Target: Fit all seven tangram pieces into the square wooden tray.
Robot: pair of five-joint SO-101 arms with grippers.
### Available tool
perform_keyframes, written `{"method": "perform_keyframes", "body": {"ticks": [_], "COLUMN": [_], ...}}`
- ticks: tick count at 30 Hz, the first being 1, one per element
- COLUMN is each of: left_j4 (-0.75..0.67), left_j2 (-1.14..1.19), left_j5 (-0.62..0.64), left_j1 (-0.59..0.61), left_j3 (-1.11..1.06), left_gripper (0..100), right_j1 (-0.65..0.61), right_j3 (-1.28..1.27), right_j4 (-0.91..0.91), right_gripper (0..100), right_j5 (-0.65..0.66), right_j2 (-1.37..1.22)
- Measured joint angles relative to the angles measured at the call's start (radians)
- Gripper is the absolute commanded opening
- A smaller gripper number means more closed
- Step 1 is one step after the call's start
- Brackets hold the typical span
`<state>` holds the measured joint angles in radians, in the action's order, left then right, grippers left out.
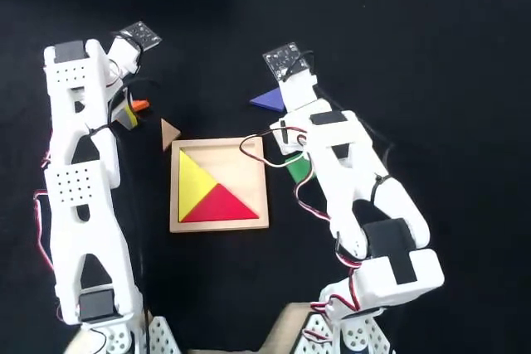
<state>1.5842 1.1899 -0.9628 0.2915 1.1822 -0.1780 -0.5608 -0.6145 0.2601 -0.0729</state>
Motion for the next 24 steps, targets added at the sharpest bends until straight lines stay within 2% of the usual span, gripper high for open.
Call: {"method": "perform_keyframes", "body": {"ticks": [7, 14, 24], "left_j4": [-0.009, -0.005, 0.029], "left_j2": [0.005, 0.008, 0.009], "left_j5": [-0.005, -0.058, -0.091], "left_j1": [0.000, -0.009, -0.011], "left_j3": [0.000, -0.023, 0.000], "left_gripper": [23, 7, 7], "right_j1": [0.000, 0.000, 0.000], "right_j3": [0.000, 0.000, 0.000], "right_j4": [0.000, 0.000, 0.000], "right_gripper": [1.1, 1.1, 1.1], "right_j5": [0.000, 0.000, 0.000], "right_j2": [0.000, 0.000, 0.000]}}
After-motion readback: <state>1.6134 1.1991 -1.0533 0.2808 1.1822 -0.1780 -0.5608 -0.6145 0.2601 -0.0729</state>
